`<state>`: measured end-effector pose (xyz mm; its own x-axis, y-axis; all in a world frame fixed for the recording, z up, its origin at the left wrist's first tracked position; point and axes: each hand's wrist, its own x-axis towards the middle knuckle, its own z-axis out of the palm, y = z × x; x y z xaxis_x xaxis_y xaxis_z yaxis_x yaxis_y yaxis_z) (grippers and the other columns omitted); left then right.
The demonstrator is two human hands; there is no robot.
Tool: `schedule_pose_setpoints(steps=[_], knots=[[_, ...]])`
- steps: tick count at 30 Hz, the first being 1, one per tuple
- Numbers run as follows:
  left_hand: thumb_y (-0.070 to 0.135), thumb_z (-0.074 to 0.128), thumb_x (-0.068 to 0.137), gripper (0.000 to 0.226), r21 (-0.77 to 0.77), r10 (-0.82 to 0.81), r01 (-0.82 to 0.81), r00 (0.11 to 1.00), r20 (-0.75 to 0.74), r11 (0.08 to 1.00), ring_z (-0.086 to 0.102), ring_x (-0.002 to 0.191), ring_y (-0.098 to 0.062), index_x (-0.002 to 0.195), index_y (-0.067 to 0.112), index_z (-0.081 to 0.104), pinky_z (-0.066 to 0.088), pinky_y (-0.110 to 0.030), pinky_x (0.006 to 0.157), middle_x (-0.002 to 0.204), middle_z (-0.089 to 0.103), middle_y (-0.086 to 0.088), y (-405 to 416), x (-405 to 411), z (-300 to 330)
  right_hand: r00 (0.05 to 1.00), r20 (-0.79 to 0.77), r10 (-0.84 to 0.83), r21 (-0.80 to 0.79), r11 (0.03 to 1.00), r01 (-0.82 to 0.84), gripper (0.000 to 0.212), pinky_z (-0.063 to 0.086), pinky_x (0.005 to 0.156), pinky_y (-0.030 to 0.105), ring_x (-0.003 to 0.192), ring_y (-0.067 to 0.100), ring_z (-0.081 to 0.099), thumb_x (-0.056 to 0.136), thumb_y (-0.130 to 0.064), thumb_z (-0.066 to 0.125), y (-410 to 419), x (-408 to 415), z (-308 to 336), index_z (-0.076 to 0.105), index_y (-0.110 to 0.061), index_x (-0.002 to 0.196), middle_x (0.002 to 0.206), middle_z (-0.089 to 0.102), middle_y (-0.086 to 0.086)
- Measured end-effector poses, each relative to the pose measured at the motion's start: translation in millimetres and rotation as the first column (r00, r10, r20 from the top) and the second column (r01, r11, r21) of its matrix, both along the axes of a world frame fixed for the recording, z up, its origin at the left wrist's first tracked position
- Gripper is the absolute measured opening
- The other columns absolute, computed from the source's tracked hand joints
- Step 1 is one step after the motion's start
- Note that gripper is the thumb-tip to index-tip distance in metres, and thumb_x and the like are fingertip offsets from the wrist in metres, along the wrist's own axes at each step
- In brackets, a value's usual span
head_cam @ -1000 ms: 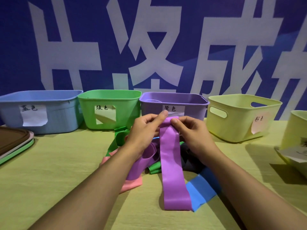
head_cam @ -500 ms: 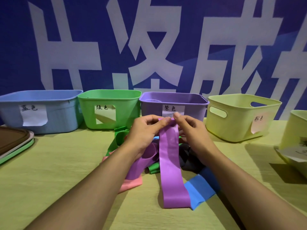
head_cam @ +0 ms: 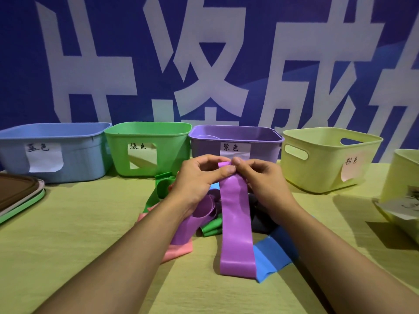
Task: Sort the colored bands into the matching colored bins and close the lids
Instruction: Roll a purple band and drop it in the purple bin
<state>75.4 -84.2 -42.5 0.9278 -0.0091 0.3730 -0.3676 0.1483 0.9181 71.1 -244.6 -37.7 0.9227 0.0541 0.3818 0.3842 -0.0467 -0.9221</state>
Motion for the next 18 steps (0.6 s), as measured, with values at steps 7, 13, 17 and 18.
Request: schedule_pose_setpoints(steps=[7,13,17,18], knots=[[0.013,0.082,0.071,0.024,-0.103,-0.073,0.068,0.996,-0.042,0.992,0.075,0.09,-0.022,0.093,0.007,0.075,0.06,-0.027,0.083,0.096,0.078,-0.015,-1,-2,3,0.997,-0.005,0.081,0.113,0.99,-0.08,0.015,0.055,0.073,0.029,0.078,0.013,0.069,0.087,-0.029,0.076,-1,4,-3,0.08,-0.015,0.088,0.087,0.078,0.008],[0.057,0.075,0.073,0.054,0.032,0.008,-0.004,0.992,-0.128,0.999,0.06,0.053,-0.005,0.095,0.007,0.079,0.044,-0.016,0.052,0.068,0.072,0.0,-1,0,2,0.985,0.066,0.157,0.109,0.98,-0.164,0.016,0.057,0.084,0.037,0.09,0.021,0.071,0.087,-0.022,0.073,-1,5,-4,0.077,-0.009,0.097,0.098,0.078,0.013],[0.066,0.079,0.065,0.068,0.093,0.051,-0.04,0.992,-0.112,0.995,0.04,0.048,-0.008,0.087,0.002,0.078,0.03,-0.025,0.051,0.056,0.055,0.002,1,6,-4,0.984,0.07,0.162,0.099,0.981,-0.169,0.014,0.058,0.085,0.036,0.093,0.021,0.072,0.09,-0.018,0.072,-2,6,-5,0.077,-0.01,0.1,0.1,0.078,0.011],[0.067,0.081,0.064,0.069,0.08,0.038,-0.03,0.994,-0.107,0.996,0.046,0.052,-0.011,0.088,0.003,0.079,0.035,-0.027,0.055,0.061,0.062,-0.004,2,6,-5,0.986,0.056,0.159,0.1,0.981,-0.164,0.015,0.058,0.087,0.037,0.095,0.021,0.073,0.09,-0.02,0.072,-2,5,-4,0.077,-0.01,0.101,0.101,0.078,0.01]])
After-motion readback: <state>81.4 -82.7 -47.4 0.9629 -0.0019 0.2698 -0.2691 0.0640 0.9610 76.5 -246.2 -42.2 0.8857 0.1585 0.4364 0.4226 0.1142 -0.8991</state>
